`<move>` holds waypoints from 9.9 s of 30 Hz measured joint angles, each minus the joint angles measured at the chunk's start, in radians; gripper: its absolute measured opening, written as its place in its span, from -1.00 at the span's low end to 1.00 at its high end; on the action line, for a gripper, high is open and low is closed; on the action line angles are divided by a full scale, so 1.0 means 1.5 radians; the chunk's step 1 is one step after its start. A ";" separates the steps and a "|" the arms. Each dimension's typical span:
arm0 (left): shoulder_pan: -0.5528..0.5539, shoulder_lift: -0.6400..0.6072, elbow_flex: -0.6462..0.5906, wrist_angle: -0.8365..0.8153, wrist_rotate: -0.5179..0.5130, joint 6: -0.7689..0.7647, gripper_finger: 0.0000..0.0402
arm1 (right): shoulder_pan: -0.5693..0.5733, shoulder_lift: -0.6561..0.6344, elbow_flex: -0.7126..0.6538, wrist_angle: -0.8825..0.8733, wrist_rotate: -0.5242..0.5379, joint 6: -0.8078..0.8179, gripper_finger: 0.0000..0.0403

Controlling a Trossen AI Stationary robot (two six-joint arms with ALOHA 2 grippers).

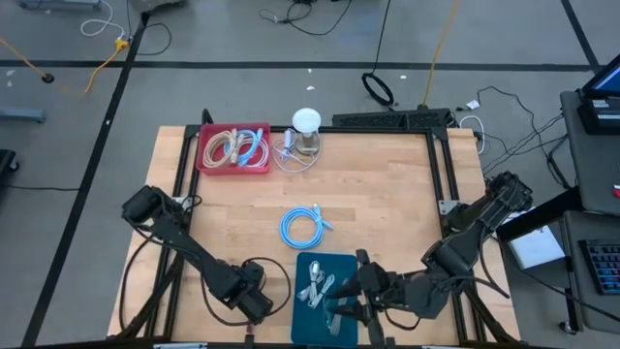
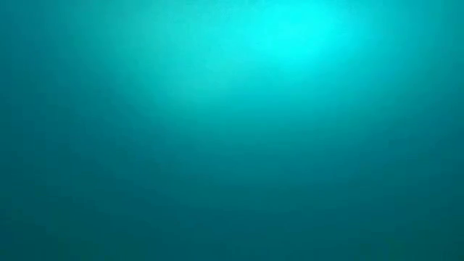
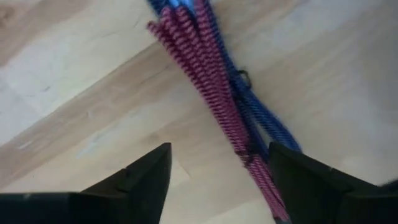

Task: Pick & Place USB Port
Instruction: Put the red USB cable into the blue bin, then put the blue HDMI cable into the red bin

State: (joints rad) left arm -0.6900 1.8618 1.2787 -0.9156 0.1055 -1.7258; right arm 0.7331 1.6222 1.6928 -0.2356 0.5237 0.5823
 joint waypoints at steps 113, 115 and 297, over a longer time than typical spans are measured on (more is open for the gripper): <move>-0.056 -0.352 -0.028 0.473 -0.594 0.337 -0.94 | -0.151 0.007 -0.351 0.729 -0.086 0.134 -0.45; -0.055 -0.342 -0.028 0.492 -0.593 0.352 -0.94 | -0.171 0.008 -0.393 0.820 -0.102 0.153 -0.42; 0.241 -0.269 -0.028 0.043 -0.170 0.278 -0.22 | -0.058 0.018 0.153 -0.667 -0.019 -0.064 -0.44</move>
State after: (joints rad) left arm -0.3286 1.4590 1.2370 -0.8509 -0.1489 -1.3088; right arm 0.6457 1.6493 1.9222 -1.2361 0.4950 0.4870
